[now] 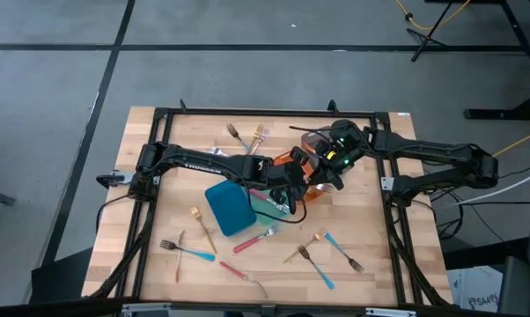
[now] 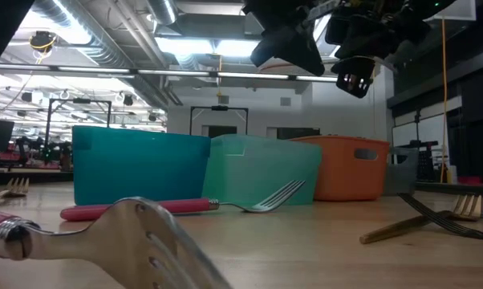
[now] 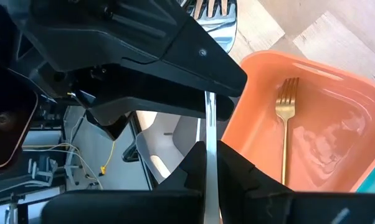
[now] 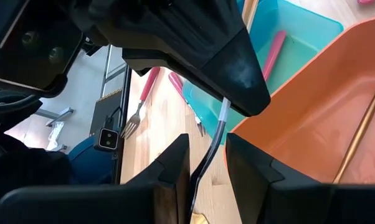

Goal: Sort silverware by color (type)
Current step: Put the orange fork into the black bin

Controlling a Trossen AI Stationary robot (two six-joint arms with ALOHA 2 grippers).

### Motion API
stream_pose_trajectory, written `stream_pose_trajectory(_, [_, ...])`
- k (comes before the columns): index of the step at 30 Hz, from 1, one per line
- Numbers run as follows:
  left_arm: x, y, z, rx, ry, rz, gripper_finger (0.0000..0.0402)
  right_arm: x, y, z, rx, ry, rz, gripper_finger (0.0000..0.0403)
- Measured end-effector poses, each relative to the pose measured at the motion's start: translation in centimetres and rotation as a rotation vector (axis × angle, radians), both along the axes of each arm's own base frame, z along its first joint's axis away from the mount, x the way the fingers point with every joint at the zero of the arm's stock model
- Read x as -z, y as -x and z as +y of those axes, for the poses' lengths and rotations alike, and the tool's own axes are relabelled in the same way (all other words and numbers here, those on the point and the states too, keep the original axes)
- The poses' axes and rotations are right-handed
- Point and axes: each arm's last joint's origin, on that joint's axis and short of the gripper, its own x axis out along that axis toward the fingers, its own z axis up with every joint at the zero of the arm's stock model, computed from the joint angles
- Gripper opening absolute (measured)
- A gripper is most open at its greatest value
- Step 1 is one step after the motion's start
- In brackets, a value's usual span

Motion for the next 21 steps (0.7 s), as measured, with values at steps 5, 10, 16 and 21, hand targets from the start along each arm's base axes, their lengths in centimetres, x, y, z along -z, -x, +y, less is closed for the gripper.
stream_pose_trajectory(5, [-0.02,0.0,0.0,0.0,0.001,-0.001,0.001,0.0,0.0,0.0,0.001,-0.001,0.001,0.0078])
stream_pose_trajectory(10, [-0.01,0.0,-0.01,0.002,0.001,0.0,0.001,0.05,0.01,-0.03,0.009,0.002,0.007,0.0026])
stream_pose_trajectory(16, [-0.05,-0.01,-0.05,0.004,0.003,-0.003,0.002,0.13,0.01,-0.09,0.026,0.018,0.014,0.0009])
stream_pose_trajectory(21, [-0.07,-0.03,-0.05,0.005,0.005,-0.006,0.0032,0.08,-0.03,-0.1,0.027,0.021,0.008,0.0002])
